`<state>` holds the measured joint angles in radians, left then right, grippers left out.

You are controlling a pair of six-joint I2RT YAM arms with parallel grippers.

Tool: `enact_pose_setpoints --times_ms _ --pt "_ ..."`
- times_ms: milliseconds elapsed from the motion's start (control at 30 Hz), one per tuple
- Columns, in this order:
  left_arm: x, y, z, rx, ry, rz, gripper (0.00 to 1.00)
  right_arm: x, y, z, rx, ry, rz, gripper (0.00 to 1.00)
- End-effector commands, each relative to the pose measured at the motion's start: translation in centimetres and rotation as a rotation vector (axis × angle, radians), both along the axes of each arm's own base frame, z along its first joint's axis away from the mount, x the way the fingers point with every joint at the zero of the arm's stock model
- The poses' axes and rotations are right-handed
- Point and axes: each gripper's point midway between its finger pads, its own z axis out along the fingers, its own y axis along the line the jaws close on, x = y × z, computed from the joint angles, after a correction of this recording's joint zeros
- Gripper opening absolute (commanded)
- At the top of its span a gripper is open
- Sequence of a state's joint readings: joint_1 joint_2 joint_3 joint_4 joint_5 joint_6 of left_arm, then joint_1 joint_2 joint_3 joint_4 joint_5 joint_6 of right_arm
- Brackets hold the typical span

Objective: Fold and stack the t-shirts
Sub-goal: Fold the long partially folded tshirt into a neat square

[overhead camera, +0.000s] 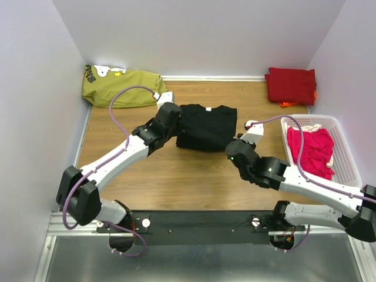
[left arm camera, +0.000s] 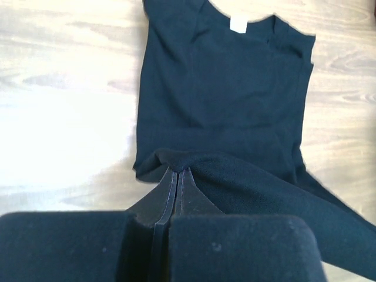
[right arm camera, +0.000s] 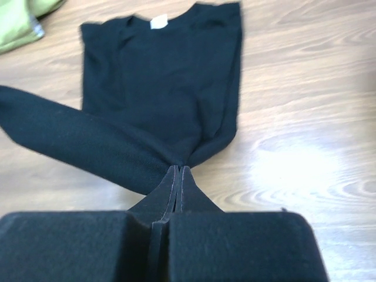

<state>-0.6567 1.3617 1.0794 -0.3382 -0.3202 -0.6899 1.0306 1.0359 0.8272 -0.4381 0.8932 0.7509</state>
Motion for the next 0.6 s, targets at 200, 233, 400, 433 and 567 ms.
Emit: enact_pose_setpoints --times_ms 200,233,400,433,567 --pt "6.3 -0.6 3.1 0.122 -0.105 0.088 0.0 6.7 -4.6 1.9 -0.092 -0.057 -0.195 0.01" --pt "6.8 -0.7 2.0 0.143 -0.085 0.092 0.0 7.8 -5.1 2.0 -0.072 -0.06 -0.208 0.01" --pt "9.7 -1.9 1.7 0.162 -0.086 0.086 0.0 11.7 -5.1 1.3 -0.094 -0.04 -0.192 0.01" --pt "10.5 -2.0 0.4 0.184 -0.067 0.089 0.0 12.7 -5.2 1.1 -0.08 -0.04 -0.187 0.01" --pt "12.9 -2.5 -0.9 0.197 -0.049 0.1 0.0 16.0 -5.1 -2.0 -0.082 0.011 -0.16 0.01"
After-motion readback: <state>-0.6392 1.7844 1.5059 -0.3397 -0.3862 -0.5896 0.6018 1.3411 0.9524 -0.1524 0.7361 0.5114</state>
